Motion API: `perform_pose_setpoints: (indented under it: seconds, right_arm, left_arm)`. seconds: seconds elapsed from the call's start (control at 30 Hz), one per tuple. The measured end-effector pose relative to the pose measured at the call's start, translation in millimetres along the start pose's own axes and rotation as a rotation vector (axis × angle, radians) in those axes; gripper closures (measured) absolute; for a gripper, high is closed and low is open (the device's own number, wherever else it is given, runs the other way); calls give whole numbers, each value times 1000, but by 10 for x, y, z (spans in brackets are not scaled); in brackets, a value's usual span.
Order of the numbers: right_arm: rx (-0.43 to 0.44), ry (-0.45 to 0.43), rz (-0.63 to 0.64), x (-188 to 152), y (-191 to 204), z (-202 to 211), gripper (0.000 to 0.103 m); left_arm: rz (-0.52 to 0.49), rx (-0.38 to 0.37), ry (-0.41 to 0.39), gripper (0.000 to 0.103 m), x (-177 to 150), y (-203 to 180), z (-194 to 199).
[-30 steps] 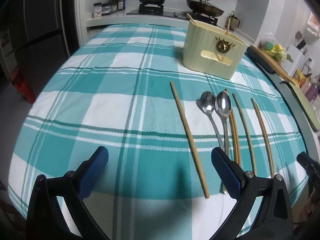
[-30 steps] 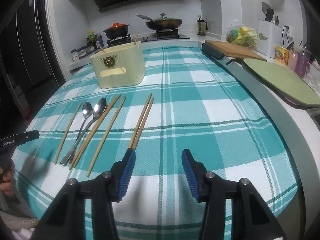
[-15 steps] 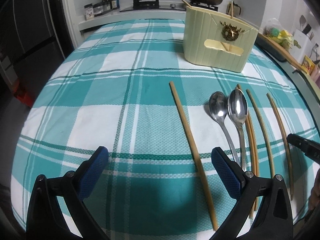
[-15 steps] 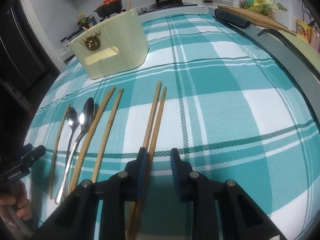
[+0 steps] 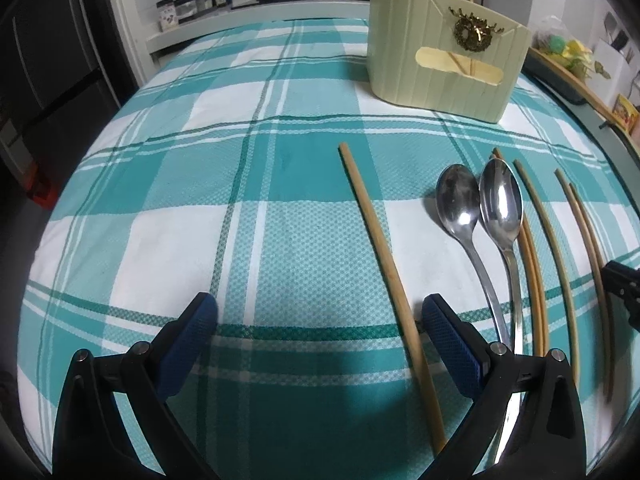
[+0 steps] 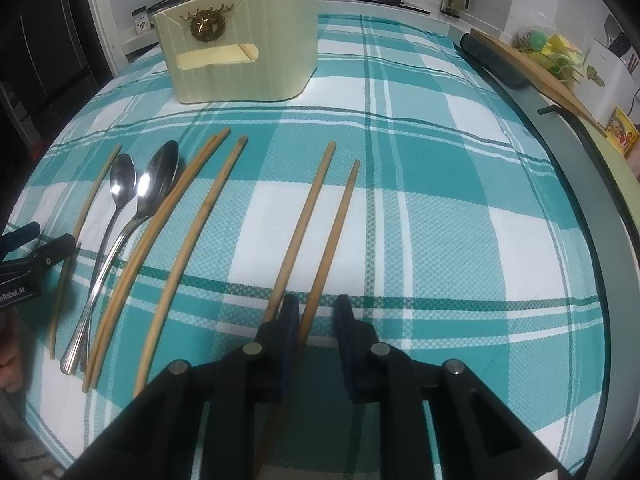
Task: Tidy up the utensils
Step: 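Close the left tool on a chopstick while the right tool grasps another chopstick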
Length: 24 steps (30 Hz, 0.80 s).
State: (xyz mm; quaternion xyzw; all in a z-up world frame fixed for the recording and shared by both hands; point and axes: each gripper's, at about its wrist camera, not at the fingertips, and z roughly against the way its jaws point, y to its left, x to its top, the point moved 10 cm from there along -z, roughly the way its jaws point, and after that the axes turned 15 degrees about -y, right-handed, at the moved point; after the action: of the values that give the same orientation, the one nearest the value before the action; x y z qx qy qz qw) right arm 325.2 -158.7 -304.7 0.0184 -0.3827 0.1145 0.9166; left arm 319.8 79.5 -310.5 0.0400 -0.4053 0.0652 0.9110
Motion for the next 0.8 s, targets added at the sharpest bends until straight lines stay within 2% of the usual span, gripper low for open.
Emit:
perform_pose_setpoints:
  seconds: [0.4,0.47,0.57,0.73,0.8]
  right_arm:
    - [69,-4,6,137,-33,-132,84]
    - [82,-2,7,209,-39,-205,84]
    - [91,6,21,334,-21,-334,84]
    - [98,21,36,567,-2,-567,84]
    - [95,27,31,637,-13,-632,89]
  left_arm:
    - [-55,-92,102,2,273,-49,-403]
    - [-71,-103,117,7,319,-71,-437]
    - [-83,-145,136,22,409,-135,-482]
    - [-82,-149,152,46,554,-138,-598]
    - [-79,-145,152,58,590,-128,-624]
